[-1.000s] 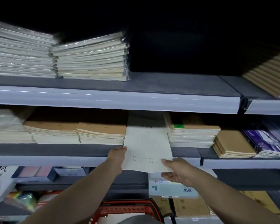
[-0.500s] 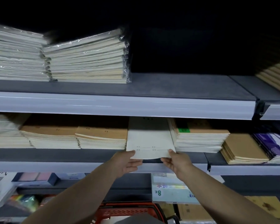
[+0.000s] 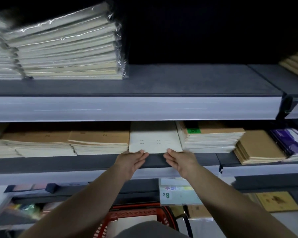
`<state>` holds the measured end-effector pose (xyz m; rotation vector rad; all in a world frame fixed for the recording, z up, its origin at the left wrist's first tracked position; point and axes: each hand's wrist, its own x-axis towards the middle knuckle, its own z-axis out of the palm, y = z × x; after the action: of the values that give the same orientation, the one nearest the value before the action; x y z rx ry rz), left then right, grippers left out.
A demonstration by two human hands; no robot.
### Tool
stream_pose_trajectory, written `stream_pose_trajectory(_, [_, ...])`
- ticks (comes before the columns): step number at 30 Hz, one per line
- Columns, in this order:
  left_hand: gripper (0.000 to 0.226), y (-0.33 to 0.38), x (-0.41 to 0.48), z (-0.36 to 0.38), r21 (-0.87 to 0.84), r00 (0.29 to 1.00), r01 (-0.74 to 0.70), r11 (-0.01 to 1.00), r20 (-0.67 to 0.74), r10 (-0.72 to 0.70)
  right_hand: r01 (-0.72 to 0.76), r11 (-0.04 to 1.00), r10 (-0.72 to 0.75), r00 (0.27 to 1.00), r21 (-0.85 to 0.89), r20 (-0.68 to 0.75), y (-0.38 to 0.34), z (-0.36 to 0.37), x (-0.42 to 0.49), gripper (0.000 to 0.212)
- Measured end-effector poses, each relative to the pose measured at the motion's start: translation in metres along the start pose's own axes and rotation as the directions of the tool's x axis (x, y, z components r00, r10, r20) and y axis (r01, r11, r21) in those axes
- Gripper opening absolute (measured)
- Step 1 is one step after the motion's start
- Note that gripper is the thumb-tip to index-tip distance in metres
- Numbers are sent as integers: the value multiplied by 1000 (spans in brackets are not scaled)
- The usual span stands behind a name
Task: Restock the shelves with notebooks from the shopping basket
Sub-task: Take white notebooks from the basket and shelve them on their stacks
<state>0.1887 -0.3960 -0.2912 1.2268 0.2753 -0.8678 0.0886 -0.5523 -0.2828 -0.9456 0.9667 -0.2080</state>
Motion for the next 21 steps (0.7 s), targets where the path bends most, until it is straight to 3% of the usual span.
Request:
stream_pose_trajectory(10, [16,-2,15,10,60,991,10,998,-132,-2,-98,987,104,994,-124,43,-6,3,14,13])
stream_pose_trajectory(21, [20,-5,10,14,38,980,-73,997,-185,78,-52,991,56,998,-125,36,-1,2,21,13])
